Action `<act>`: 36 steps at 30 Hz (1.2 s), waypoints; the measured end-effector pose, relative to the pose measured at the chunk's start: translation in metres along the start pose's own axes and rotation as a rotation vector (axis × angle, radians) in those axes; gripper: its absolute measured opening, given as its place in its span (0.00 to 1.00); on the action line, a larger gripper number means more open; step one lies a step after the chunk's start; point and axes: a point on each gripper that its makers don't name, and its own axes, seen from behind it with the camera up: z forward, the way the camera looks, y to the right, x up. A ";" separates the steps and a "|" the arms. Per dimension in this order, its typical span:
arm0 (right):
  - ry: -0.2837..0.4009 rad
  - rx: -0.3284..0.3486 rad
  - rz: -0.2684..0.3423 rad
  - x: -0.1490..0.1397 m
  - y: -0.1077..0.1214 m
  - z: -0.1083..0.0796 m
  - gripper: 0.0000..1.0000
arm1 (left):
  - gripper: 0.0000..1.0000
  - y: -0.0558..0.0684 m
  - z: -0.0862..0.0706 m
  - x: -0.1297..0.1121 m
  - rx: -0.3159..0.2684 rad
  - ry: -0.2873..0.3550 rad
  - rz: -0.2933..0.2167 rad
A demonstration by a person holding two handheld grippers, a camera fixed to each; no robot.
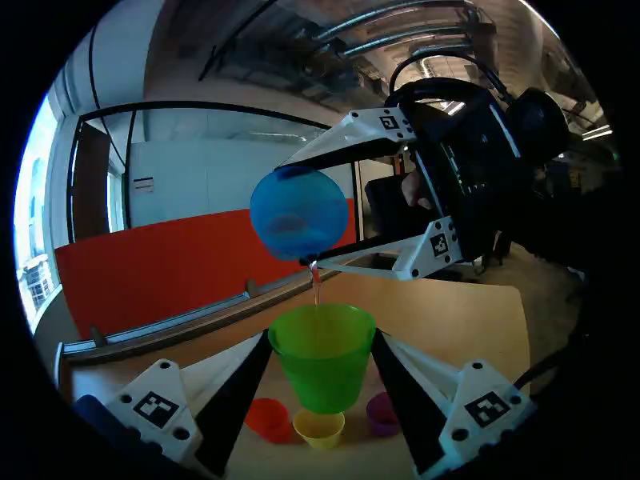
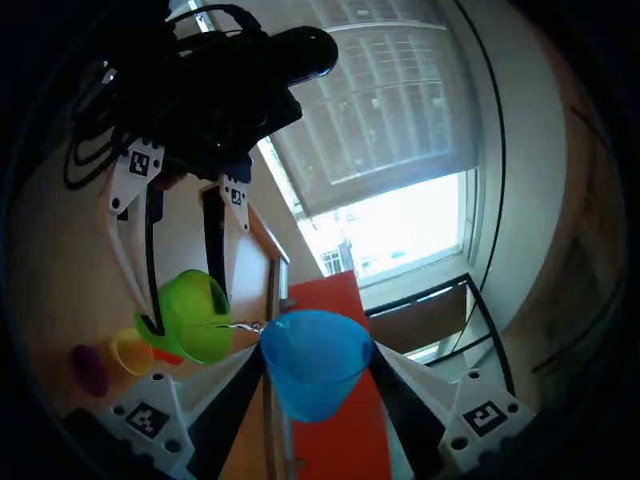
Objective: Pour water
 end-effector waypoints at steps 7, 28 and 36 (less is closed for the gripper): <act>0.004 0.000 -0.014 0.002 0.000 0.001 0.92 | 0.89 -0.002 -0.001 0.001 0.008 0.003 -0.001; -0.005 -0.008 -0.062 0.002 0.002 0.005 0.92 | 0.89 -0.006 -0.003 0.002 0.016 0.011 -0.004; -0.008 -0.009 -0.079 0.000 0.003 0.005 0.92 | 0.89 -0.004 -0.001 -0.001 0.005 0.011 -0.005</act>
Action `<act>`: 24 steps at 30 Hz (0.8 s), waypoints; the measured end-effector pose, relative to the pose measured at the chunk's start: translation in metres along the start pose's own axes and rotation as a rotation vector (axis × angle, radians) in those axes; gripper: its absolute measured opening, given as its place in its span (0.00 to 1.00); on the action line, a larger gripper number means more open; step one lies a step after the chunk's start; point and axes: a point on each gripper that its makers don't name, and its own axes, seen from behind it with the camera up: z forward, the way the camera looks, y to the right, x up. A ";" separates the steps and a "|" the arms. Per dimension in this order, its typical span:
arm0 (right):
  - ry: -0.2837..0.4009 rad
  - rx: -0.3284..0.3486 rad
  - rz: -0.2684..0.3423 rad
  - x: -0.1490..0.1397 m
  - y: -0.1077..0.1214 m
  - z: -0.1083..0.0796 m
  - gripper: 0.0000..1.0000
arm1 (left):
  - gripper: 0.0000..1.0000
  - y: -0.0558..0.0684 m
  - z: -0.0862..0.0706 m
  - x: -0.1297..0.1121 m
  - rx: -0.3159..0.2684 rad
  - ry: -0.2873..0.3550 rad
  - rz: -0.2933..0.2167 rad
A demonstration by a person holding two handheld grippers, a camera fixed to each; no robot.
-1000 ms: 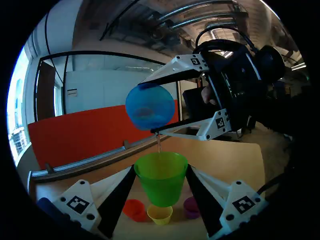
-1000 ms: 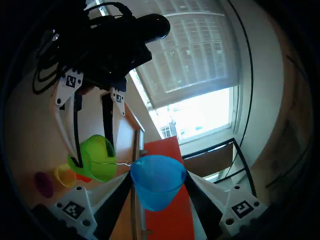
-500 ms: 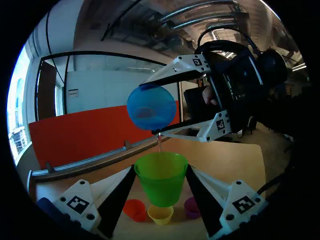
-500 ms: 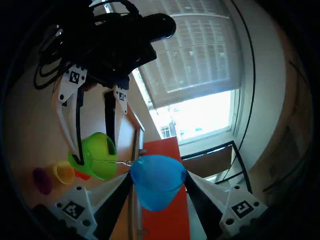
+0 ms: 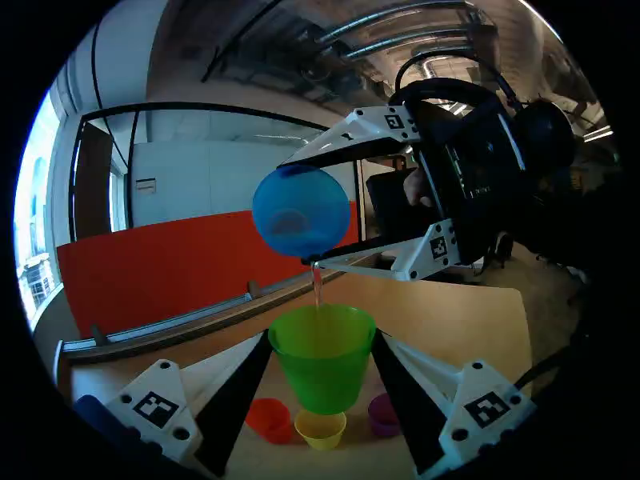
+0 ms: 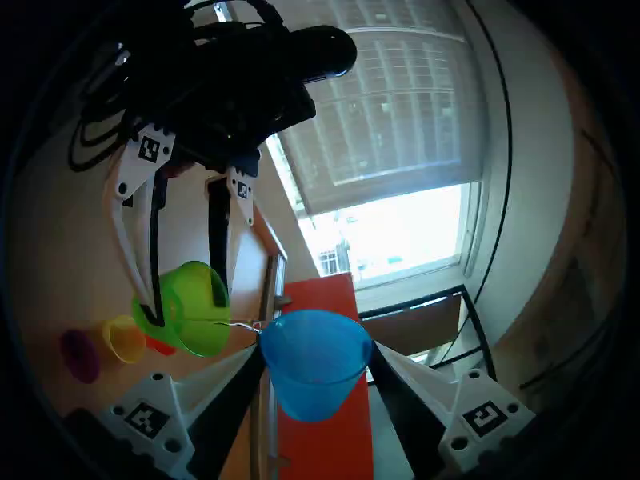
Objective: Pour water
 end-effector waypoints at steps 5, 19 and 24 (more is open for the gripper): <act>0.000 0.000 -0.002 0.000 0.001 0.001 0.92 | 0.89 -0.001 0.001 0.001 0.007 0.001 0.001; -0.003 -0.001 -0.040 0.002 0.001 0.004 0.92 | 0.89 -0.002 0.000 0.002 0.003 0.005 0.003; -0.004 -0.004 -0.051 0.003 0.002 0.004 0.92 | 0.89 -0.001 -0.001 0.003 0.002 0.009 0.002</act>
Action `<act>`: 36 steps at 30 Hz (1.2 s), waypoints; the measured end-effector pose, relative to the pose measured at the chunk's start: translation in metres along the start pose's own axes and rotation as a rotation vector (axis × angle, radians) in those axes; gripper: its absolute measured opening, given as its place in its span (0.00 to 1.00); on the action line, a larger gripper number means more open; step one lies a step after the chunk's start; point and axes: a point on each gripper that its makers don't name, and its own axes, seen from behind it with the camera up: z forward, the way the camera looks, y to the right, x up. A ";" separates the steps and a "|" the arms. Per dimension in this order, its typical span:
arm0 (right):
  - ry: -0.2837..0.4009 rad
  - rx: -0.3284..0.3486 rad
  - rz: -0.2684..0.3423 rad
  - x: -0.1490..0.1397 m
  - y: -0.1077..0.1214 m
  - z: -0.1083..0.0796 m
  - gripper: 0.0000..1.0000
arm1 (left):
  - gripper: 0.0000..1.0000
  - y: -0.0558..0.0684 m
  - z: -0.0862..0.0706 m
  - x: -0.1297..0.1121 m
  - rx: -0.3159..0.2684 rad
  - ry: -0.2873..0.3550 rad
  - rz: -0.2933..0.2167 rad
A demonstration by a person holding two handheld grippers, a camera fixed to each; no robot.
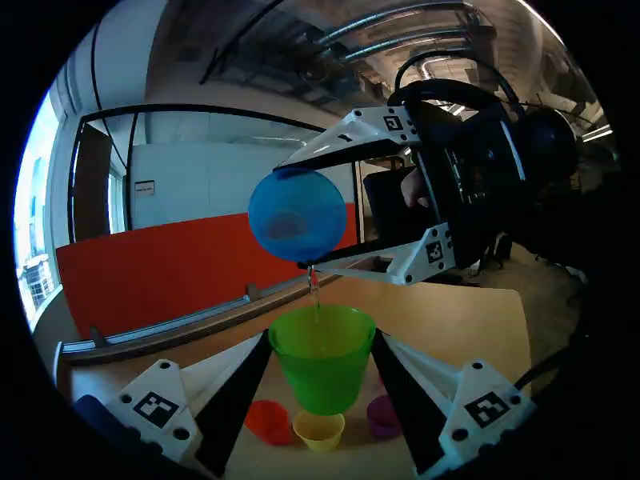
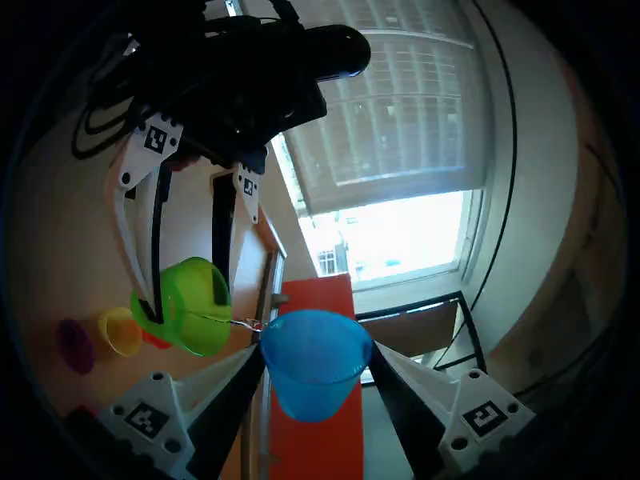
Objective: Pour water
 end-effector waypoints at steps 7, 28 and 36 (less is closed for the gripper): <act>-0.002 0.003 -0.023 0.000 -0.001 0.000 0.92 | 0.88 0.000 0.000 0.001 -0.001 0.001 0.001; 0.005 -0.011 -0.050 0.004 0.005 -0.002 0.92 | 0.88 0.003 0.000 0.001 -0.007 -0.001 0.007; 0.005 -0.015 -0.061 0.005 0.005 -0.002 0.92 | 0.88 0.004 0.000 0.000 -0.007 -0.001 0.007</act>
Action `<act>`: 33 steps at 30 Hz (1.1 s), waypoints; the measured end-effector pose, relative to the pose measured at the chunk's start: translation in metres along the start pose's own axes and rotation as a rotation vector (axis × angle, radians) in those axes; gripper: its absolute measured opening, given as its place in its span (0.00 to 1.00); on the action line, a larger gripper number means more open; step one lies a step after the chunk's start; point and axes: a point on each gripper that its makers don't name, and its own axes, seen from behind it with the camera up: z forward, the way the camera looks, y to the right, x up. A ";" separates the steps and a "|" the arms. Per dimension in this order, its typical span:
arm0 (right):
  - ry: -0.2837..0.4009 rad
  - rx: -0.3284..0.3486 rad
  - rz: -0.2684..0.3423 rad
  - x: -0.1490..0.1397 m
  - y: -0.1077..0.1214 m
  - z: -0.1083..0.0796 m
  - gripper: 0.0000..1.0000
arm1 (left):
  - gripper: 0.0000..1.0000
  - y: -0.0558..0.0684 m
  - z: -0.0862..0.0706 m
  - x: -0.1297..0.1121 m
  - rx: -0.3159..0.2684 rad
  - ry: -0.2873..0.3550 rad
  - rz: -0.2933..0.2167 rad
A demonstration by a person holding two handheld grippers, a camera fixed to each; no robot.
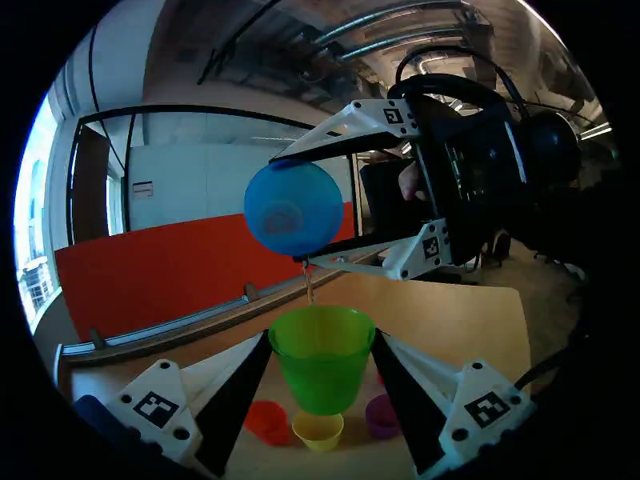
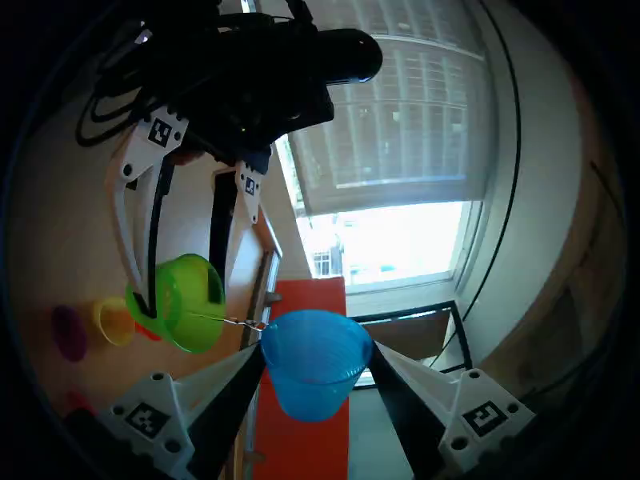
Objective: Pour water
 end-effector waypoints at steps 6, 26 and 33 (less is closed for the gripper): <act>-0.001 -0.002 -0.018 0.001 0.000 0.001 0.92 | 0.88 0.001 0.001 -0.001 -0.003 0.001 -0.003; -0.001 -0.016 -0.065 0.006 0.003 0.001 0.92 | 0.88 -0.001 0.000 0.001 -0.003 0.007 -0.008; -0.001 -0.019 -0.079 0.006 0.004 0.001 0.92 | 0.88 0.000 0.000 0.001 -0.003 0.010 -0.006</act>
